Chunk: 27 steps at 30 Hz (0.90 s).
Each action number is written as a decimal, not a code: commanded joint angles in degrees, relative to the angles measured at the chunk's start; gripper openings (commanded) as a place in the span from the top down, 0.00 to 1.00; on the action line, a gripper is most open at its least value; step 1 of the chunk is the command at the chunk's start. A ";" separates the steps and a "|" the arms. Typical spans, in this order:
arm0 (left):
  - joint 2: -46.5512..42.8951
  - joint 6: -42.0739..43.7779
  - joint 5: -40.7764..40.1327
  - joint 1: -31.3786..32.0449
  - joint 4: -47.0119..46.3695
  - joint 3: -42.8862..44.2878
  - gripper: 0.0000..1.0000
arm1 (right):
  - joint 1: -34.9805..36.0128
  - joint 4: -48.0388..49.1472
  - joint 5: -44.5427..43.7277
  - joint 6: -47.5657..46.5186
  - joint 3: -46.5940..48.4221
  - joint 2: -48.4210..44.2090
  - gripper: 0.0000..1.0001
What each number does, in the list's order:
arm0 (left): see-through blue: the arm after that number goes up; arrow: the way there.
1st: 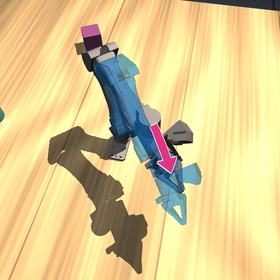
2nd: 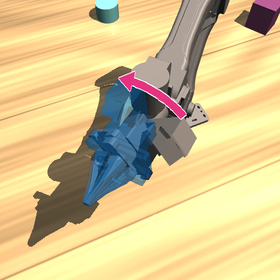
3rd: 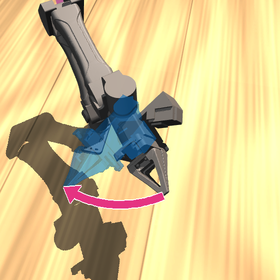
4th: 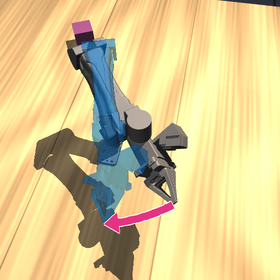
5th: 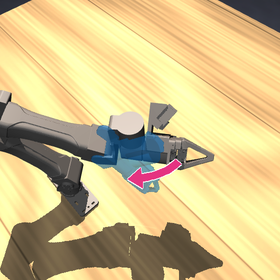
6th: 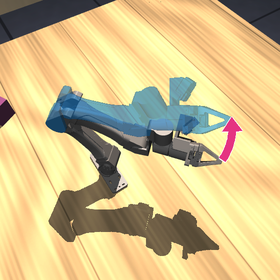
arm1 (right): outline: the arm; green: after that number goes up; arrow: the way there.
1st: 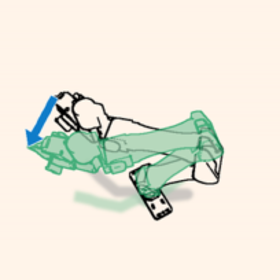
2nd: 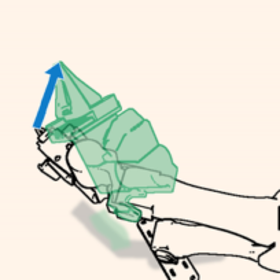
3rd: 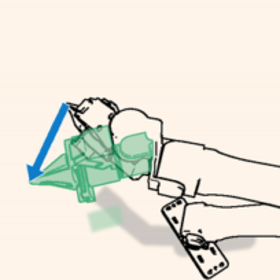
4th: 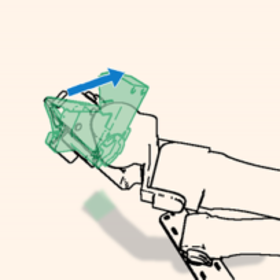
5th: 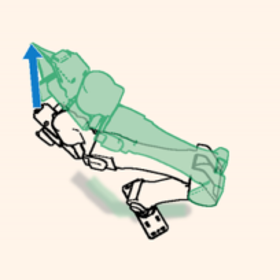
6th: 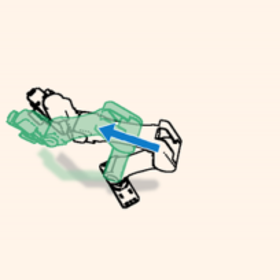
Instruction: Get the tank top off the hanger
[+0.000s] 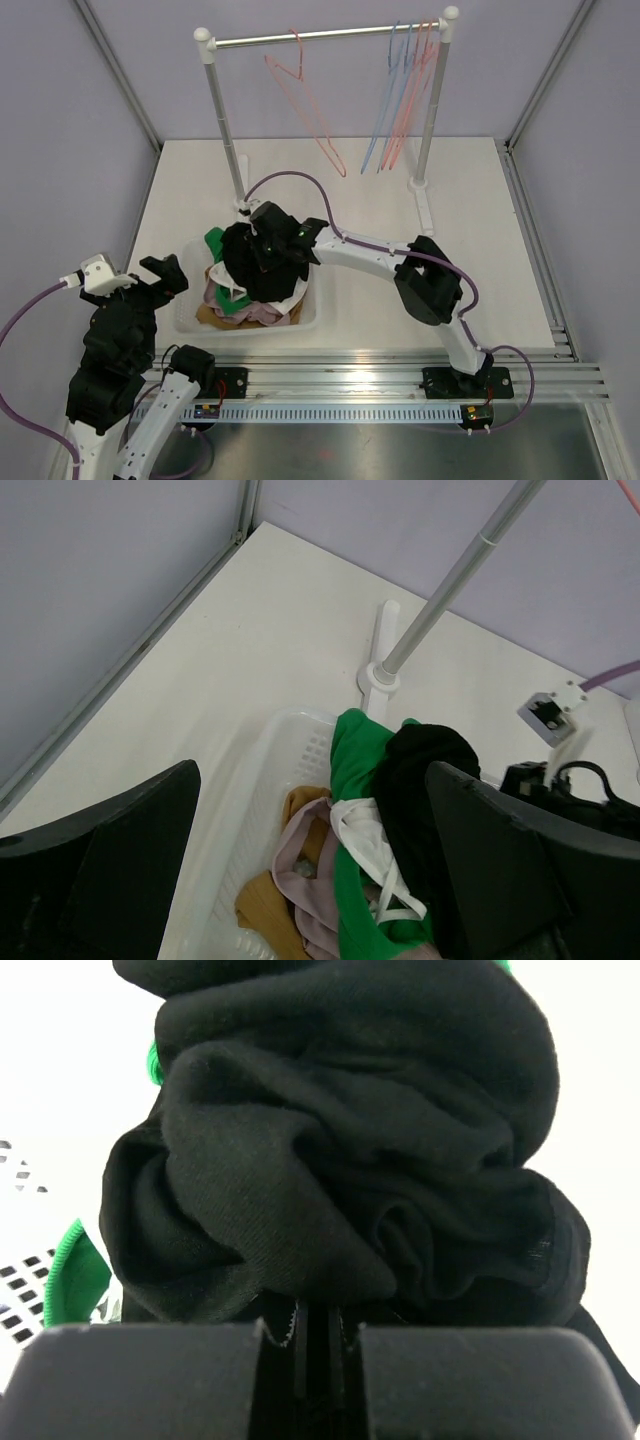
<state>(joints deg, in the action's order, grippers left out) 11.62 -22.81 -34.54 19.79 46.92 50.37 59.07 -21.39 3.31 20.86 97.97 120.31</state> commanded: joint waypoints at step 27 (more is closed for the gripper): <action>2.80 -1.62 -4.92 -2.73 -0.51 1.05 0.01 | 5.44 -8.32 -14.29 9.81 3.55 -0.92 0.61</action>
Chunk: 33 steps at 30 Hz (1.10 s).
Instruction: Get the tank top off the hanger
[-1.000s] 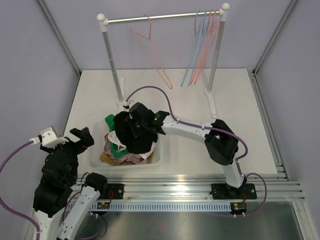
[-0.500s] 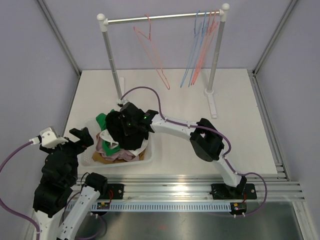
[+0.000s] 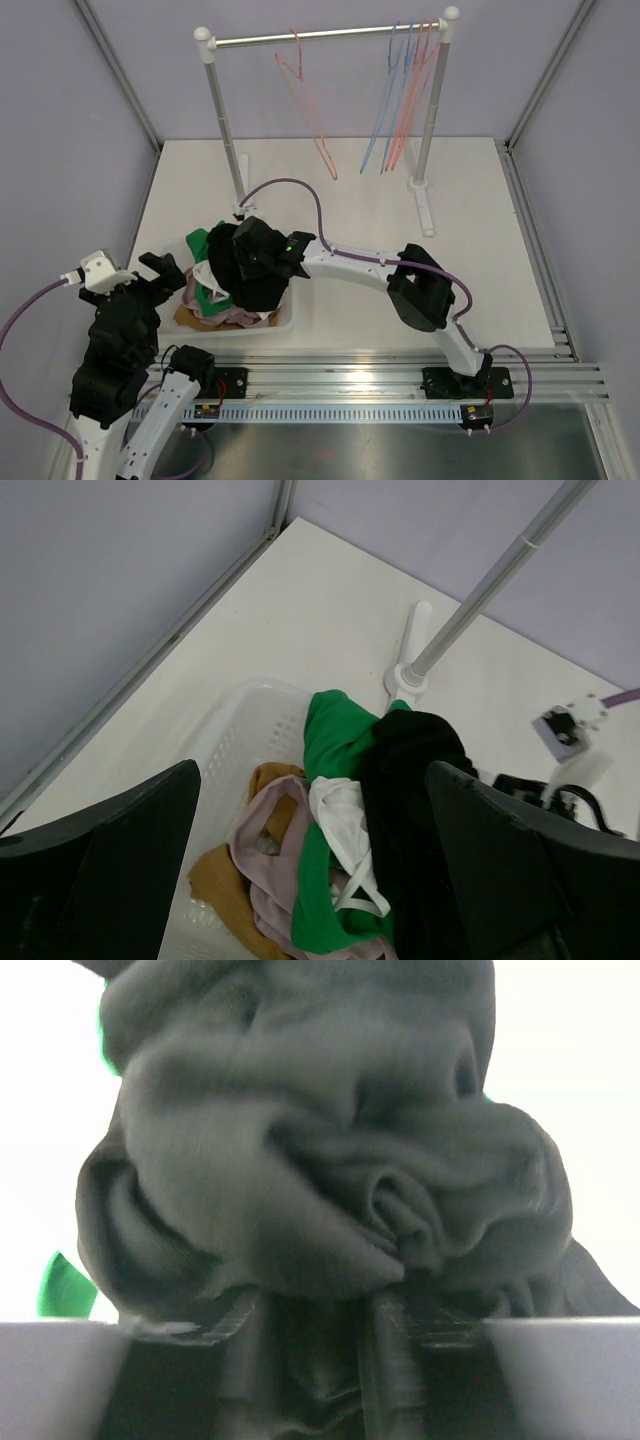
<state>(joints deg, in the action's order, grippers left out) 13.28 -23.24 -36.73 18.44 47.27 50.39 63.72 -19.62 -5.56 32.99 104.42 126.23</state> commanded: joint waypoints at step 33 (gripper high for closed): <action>15.29 1.98 7.64 -2.88 22.61 20.19 0.01 | 0.88 -33.18 -54.64 -13.31 -31.74 -84.21 0.00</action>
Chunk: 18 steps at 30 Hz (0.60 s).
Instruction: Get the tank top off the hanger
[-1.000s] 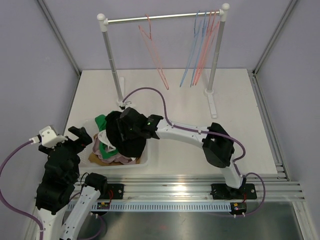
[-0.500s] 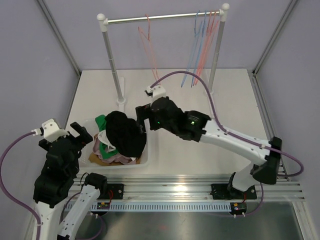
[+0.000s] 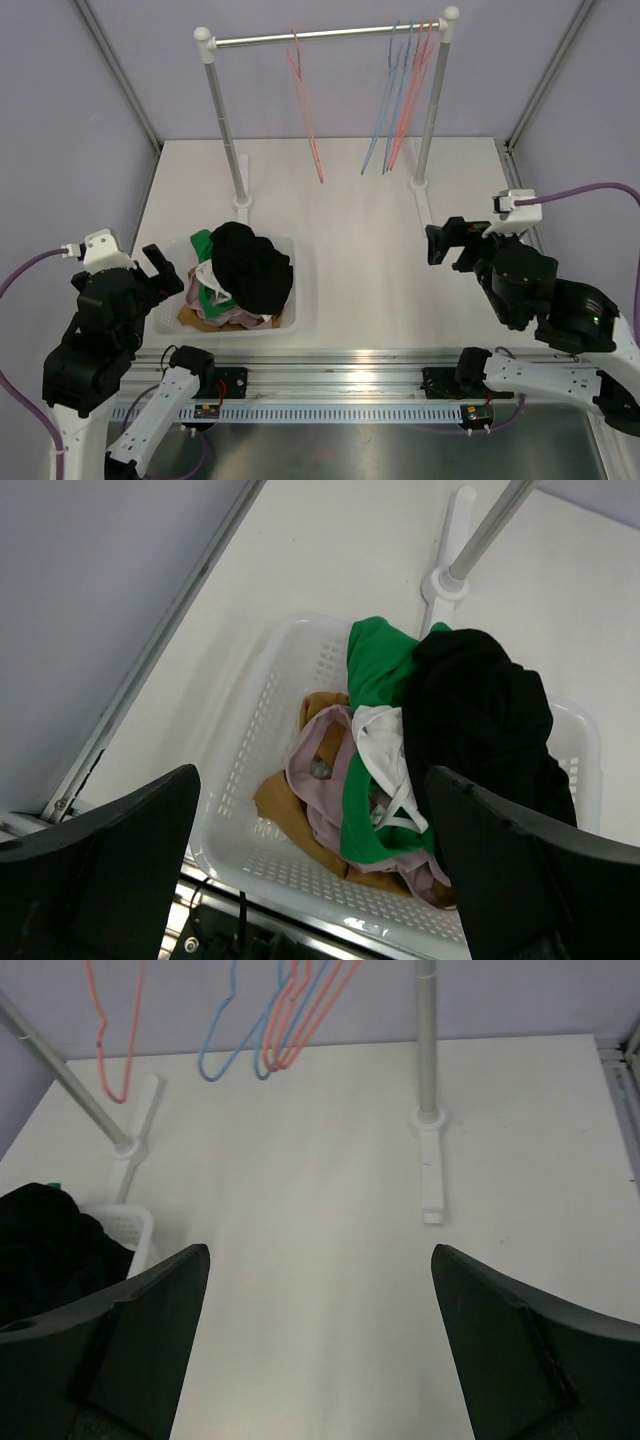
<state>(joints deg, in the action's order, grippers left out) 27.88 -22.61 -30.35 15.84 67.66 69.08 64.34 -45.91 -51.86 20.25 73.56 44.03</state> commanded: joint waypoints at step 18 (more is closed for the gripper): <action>-3.80 2.66 3.19 -0.28 -6.22 -5.62 0.01 | 0.26 -15.08 -8.79 2.25 -2.19 -8.00 0.01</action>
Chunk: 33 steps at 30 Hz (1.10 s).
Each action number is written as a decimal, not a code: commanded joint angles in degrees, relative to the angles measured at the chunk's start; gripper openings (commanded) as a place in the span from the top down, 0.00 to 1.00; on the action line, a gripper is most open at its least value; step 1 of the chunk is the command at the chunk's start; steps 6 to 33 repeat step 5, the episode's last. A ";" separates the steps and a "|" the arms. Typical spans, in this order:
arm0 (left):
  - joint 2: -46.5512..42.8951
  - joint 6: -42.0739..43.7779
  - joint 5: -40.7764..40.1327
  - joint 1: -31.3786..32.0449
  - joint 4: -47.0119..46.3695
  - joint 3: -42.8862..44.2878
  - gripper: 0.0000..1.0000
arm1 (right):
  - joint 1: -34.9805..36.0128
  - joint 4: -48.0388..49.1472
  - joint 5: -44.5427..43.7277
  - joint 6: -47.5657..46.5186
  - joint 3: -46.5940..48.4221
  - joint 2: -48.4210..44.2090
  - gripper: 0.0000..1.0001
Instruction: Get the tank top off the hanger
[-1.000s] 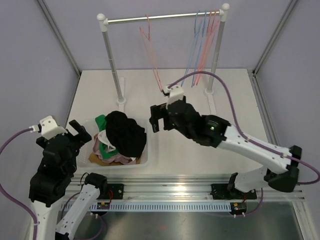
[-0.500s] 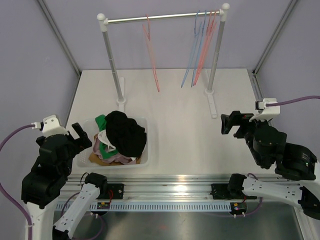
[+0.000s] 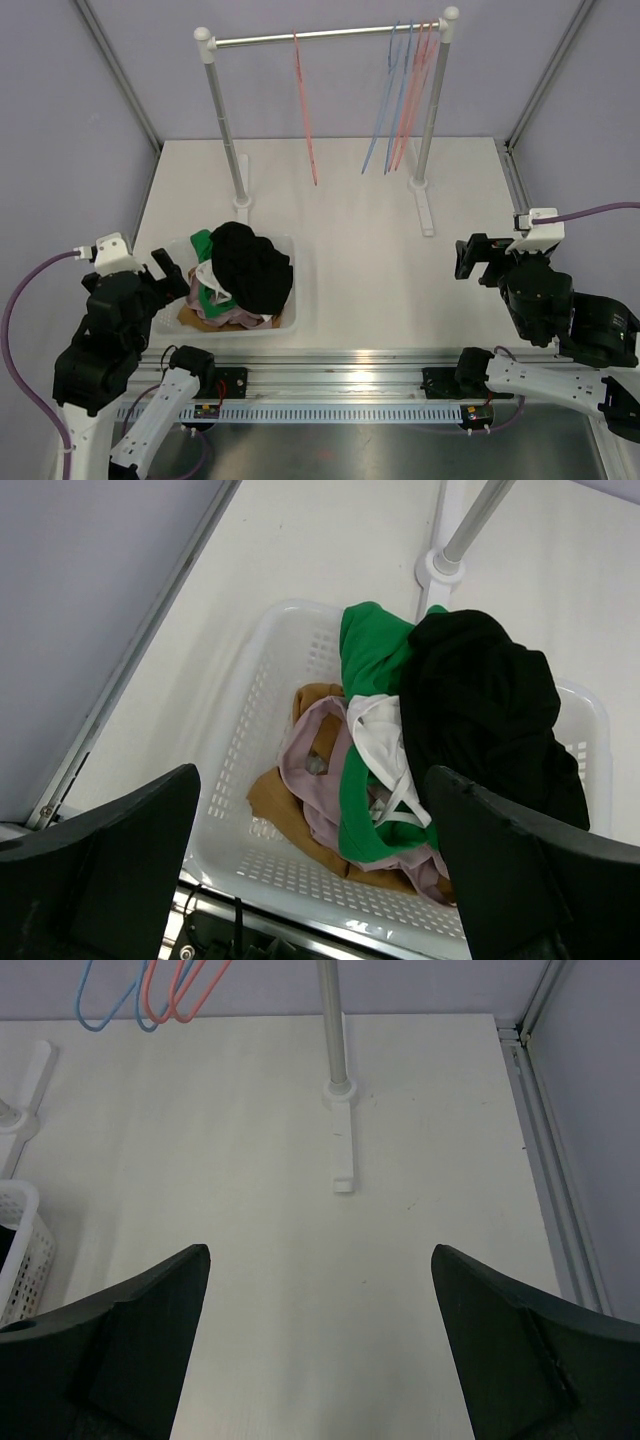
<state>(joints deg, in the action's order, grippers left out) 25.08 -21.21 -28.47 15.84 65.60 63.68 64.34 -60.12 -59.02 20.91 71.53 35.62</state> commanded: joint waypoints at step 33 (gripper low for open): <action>-1.18 1.61 1.22 -0.28 -5.22 -0.57 0.01 | 0.26 -0.27 -1.88 2.21 -0.34 0.86 0.00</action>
